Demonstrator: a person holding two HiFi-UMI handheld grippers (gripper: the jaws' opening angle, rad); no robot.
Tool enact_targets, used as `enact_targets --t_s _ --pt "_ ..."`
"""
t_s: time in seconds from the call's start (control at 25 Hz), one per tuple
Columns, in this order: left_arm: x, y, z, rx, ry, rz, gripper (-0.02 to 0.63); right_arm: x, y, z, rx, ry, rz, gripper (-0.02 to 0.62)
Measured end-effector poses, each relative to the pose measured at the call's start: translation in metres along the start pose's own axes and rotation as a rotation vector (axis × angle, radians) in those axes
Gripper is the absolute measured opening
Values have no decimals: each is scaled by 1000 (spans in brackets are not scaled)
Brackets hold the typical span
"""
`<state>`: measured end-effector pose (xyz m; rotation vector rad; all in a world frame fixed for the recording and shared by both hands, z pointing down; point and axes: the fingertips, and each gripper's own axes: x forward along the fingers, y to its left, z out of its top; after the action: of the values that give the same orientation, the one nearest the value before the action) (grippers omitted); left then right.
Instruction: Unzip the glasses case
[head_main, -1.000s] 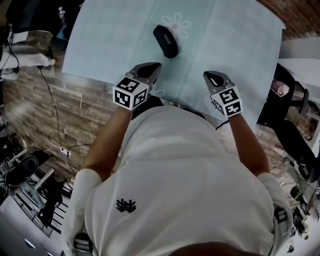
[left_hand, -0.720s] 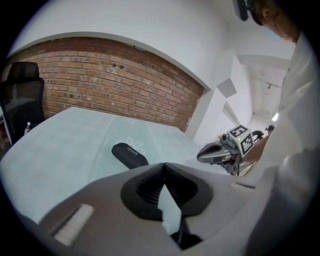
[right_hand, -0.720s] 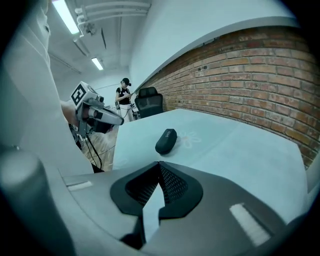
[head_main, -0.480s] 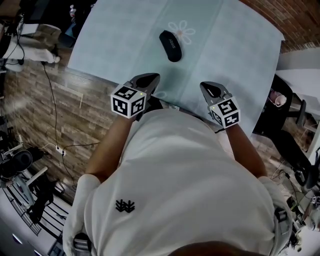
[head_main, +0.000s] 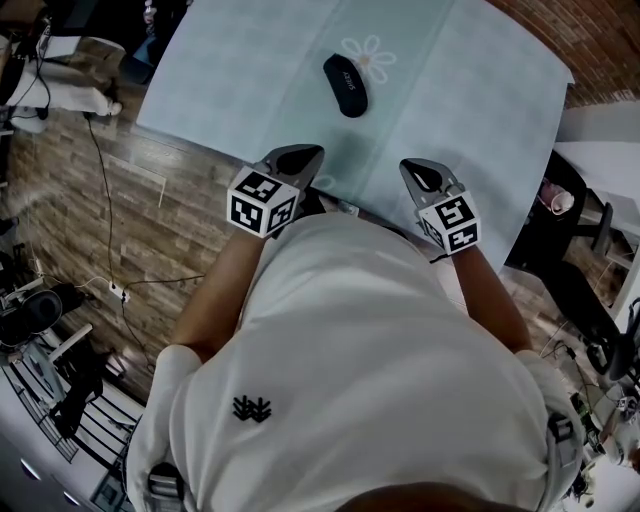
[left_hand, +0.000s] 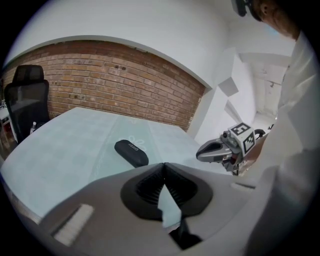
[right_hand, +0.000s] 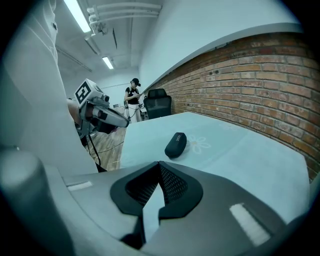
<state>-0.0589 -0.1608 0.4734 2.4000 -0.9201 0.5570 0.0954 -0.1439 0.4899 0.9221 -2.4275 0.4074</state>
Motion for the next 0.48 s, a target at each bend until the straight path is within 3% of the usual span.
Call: enact_targets --t_s 0.48 --pt "13 -4 1 10 7 -16 55 2 3 2 -12 -16 15 2"
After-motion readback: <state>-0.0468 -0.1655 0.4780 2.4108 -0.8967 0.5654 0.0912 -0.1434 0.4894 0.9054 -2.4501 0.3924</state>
